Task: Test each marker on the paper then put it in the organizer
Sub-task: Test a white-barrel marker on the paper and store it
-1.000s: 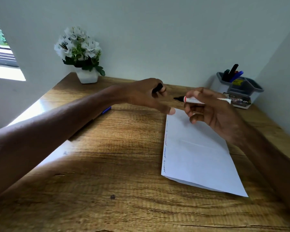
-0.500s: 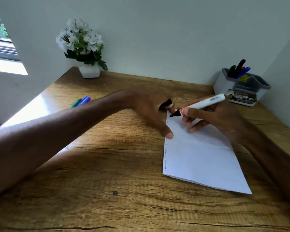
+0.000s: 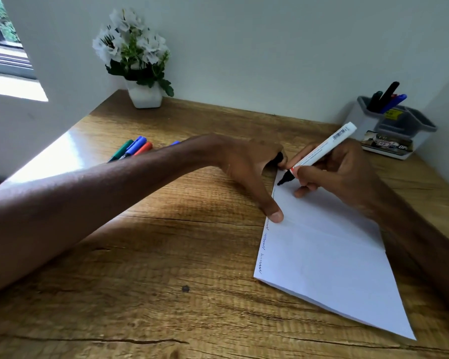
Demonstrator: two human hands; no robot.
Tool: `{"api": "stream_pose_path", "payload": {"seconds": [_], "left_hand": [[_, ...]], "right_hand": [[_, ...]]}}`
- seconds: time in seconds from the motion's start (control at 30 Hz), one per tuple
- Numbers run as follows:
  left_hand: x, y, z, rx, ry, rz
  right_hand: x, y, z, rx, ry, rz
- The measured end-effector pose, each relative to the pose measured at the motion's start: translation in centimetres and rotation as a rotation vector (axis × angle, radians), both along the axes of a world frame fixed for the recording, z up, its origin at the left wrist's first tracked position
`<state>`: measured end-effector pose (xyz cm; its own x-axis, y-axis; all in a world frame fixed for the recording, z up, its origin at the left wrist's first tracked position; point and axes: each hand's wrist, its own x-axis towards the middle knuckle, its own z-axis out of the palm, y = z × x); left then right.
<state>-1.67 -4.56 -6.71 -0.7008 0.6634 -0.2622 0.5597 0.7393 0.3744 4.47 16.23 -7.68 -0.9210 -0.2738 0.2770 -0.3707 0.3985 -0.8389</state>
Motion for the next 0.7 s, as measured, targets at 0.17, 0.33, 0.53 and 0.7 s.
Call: {"api": "stream_pose_path", "payload": {"seconds": [0.17, 0.33, 0.53, 0.7], "left_hand": [[-0.21, 0.54, -0.72, 0.025, 0.030, 0.023], [0.06, 0.66, -0.20, 0.090, 0.010, -0.041], [-0.23, 0.63, -0.29, 0.096, 0.004, -0.060], [-0.03, 0.55, -0.26, 0.109, -0.004, -0.038]], "right_hand": [[0.23, -0.04, 0.27, 0.052, 0.063, -0.036], [-0.09, 0.03, -0.06, 0.093, 0.115, -0.017], [-0.20, 0.04, -0.18, 0.165, 0.122, 0.002], [-0.08, -0.23, -0.12, 0.165, 0.134, -0.004]]}}
